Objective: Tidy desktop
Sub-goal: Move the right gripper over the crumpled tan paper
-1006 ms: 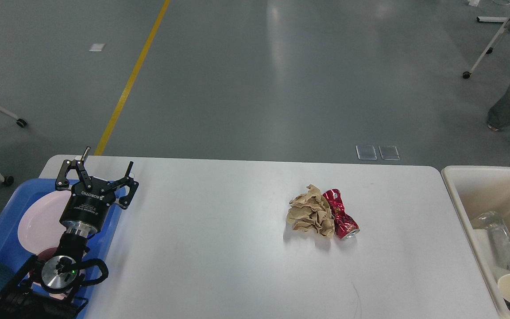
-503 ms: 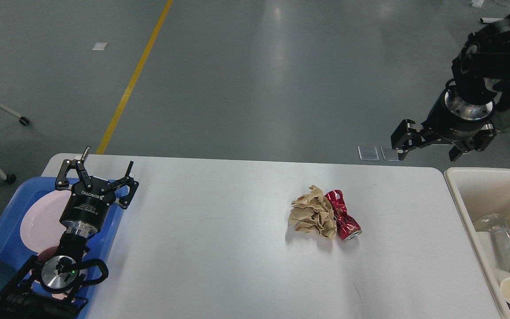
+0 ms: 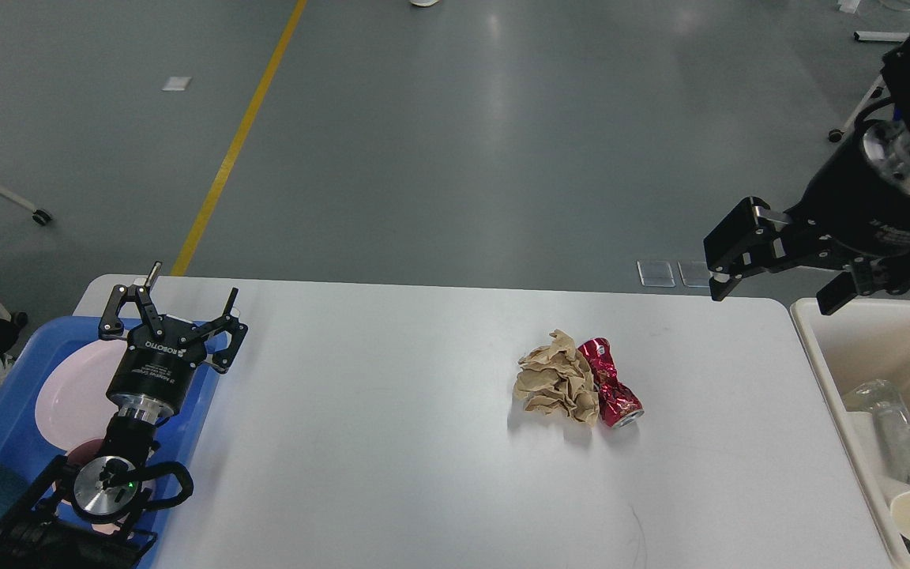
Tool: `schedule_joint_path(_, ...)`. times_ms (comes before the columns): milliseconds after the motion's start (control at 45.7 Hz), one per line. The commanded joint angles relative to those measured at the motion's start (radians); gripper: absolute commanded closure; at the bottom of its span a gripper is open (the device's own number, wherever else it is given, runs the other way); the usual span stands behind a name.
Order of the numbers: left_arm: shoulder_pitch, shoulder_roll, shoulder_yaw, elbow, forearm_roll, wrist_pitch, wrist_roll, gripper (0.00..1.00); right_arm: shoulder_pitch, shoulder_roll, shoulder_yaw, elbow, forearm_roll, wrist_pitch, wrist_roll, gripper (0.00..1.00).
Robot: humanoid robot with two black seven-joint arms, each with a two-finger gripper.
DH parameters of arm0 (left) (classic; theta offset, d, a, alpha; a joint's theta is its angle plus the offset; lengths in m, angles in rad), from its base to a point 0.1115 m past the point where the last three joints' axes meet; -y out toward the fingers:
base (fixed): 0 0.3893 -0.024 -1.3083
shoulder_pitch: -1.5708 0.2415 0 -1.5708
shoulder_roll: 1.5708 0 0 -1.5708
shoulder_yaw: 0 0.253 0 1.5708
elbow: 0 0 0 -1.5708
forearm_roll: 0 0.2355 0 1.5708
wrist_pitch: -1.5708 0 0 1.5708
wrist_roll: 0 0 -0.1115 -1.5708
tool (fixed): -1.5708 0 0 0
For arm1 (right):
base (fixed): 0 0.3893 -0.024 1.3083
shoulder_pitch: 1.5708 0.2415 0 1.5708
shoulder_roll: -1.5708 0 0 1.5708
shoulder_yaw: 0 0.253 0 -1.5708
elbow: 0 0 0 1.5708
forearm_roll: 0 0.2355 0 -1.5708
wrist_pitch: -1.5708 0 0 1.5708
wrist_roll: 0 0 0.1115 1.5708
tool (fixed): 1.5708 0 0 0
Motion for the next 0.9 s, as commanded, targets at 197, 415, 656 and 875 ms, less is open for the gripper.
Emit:
schedule_joint_path(197, 0.001, 0.000, 0.000, 0.000, 0.000, 0.000, 0.000, 0.04, -0.039, 0.065, -0.019, -0.023, 0.003, -0.019, 0.050, 0.04)
schedule_joint_path(415, 0.000, 0.000, 0.000, 0.000, 0.000, 0.000, 0.000, 0.03, -0.369, 0.085, 0.154, -0.193, 0.014, -0.217, 0.041, 0.03)
schedule_joint_path(656, 0.001, 0.000, 0.000, 0.000, 0.000, 0.000, 0.000, 0.03, -0.669, 0.240, 0.196, -0.467, 0.015, -0.271, 0.036, 0.03)
schedule_joint_path(875, 0.000, 0.000, 0.000, 0.000, 0.002, 0.000, 0.000, 0.04, -0.972, 0.383, 0.288, -0.829, 0.022, -0.283, 0.034, 0.03)
